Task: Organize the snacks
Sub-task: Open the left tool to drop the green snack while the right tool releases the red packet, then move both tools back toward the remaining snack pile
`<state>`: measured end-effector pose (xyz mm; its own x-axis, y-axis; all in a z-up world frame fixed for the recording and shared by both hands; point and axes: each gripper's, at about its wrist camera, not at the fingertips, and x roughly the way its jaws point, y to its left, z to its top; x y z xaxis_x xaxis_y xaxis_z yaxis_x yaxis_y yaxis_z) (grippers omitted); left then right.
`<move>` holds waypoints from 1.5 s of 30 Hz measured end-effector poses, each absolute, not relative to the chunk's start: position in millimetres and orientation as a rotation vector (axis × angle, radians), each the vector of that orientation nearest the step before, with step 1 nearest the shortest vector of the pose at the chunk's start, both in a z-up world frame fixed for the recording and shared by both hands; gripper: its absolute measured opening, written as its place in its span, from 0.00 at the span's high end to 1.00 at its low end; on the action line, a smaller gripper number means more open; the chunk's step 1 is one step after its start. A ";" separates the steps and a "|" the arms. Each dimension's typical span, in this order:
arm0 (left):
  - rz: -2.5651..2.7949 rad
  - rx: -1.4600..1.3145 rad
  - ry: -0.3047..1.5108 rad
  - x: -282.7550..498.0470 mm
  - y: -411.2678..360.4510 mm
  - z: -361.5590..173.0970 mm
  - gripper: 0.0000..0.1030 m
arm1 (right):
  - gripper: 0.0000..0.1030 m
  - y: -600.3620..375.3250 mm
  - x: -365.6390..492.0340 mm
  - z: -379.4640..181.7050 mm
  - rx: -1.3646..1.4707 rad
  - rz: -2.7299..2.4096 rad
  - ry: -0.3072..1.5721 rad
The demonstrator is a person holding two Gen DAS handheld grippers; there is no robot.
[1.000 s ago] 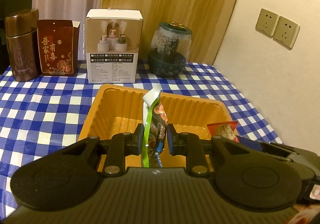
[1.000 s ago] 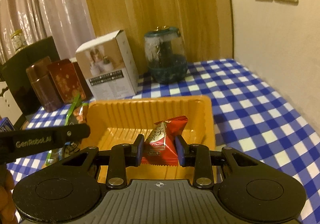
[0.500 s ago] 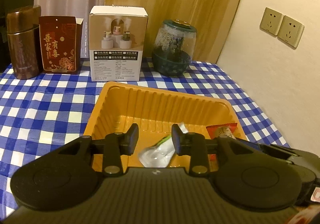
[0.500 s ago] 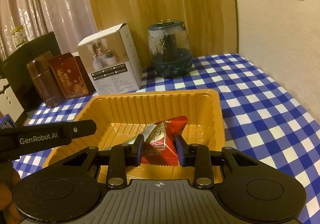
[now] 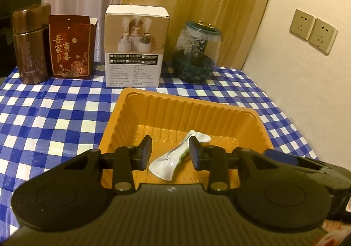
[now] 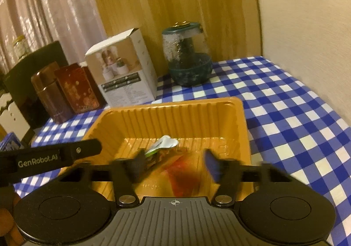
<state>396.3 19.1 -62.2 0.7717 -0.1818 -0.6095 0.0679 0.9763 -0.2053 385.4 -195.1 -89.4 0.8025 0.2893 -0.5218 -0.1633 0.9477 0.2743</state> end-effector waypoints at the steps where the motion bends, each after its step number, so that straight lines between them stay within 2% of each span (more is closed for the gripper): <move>1: -0.134 -0.179 0.677 396.4 20.2 -62.0 0.68 | 0.33 -196.2 386.1 -88.9 0.224 0.244 0.594; 21: -0.133 -0.165 0.648 380.8 21.2 -51.7 0.67 | 0.33 -213.5 370.1 -76.2 0.212 0.209 0.530; 45: -0.156 -0.124 0.637 265.4 27.4 -42.4 0.64 | 0.33 -233.2 265.9 -70.4 0.161 0.253 0.500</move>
<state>265.4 27.4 -42.4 0.7929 -0.1825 -0.5814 0.1062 0.9809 -0.1631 265.9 -233.2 -70.4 0.8473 0.2782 -0.4524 -0.2000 0.9563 0.2135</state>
